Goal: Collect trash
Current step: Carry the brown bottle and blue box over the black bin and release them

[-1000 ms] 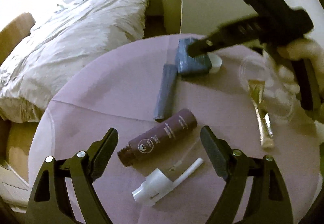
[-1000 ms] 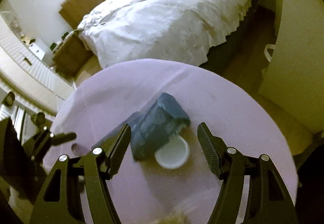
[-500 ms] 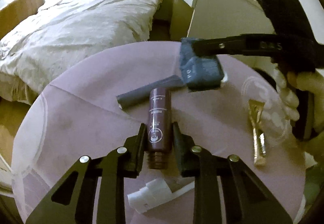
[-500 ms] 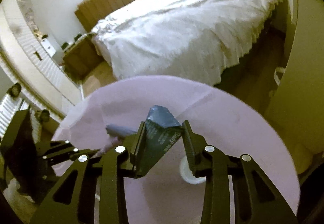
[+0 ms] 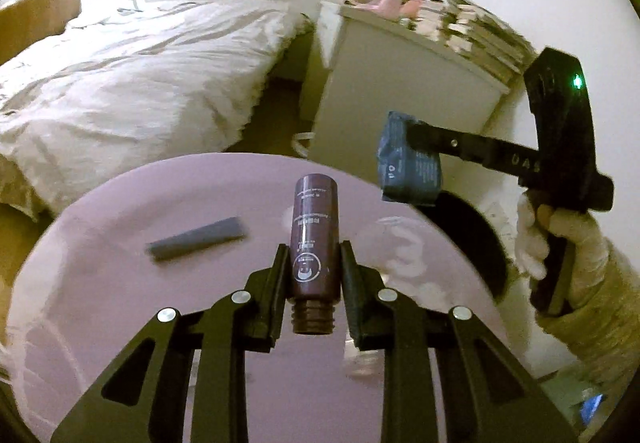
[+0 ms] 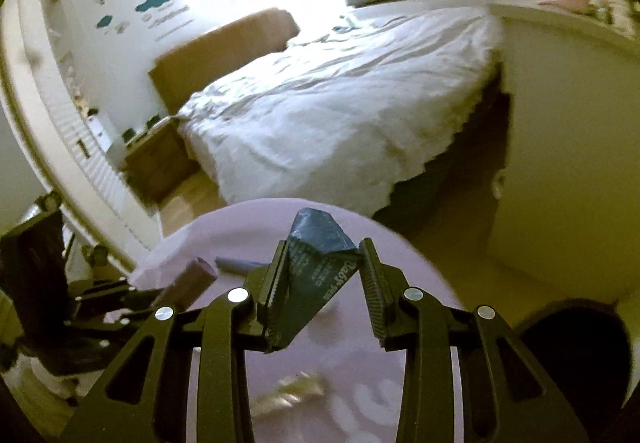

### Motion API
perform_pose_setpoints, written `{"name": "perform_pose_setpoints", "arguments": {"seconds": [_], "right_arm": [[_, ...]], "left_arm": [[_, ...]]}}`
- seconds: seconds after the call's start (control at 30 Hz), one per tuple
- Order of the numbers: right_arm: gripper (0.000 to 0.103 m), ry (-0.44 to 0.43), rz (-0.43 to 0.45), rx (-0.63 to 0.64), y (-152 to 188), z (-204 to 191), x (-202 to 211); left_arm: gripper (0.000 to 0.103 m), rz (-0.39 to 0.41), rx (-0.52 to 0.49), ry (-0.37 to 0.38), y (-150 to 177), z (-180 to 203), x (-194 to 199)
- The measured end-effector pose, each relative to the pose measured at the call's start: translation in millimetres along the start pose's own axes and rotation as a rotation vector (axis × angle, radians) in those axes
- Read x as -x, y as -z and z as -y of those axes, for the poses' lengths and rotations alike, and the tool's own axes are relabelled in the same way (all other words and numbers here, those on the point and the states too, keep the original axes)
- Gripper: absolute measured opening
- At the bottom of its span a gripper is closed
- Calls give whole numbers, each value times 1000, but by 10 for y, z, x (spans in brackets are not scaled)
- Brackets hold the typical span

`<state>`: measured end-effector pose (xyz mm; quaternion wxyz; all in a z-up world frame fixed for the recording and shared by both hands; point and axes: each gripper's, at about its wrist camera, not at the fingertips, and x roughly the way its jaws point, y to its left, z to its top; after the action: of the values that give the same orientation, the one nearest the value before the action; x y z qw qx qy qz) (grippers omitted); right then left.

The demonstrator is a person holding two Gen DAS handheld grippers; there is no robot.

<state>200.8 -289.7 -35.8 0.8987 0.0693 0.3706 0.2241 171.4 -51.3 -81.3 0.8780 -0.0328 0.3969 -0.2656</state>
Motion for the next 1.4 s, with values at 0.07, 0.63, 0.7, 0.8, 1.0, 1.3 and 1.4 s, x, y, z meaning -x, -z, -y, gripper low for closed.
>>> {"name": "perform_pose_setpoints", "arguments": {"seconds": [0.07,0.63,0.7,0.8,1.0,1.3,1.4], "right_arm": [[36,33,13,-9,51,166,201],[36,224,29,-276,751,1739,1211],[36,237,31,-296,824,1840,1248],[36,253,28,-328,946,1999,1283],[36,281,24,-386,1105,2215,1282],[36,312,19,-427,1149,2296,1227],[36,319,18,-438,1180,2326,1231]], "left_arm": [[25,-8,-18,19,-43,210,-77],[25,-79,-175,153,-262,1765,-1004],[25,-80,-196,147,-260,1885,-1064],[25,-82,-214,142,-247,2022,-1138],[25,-74,-263,128,-204,2298,-1221],[25,-72,-301,126,-186,2490,-1325],[25,-77,-303,130,-184,2503,-1353]]}}
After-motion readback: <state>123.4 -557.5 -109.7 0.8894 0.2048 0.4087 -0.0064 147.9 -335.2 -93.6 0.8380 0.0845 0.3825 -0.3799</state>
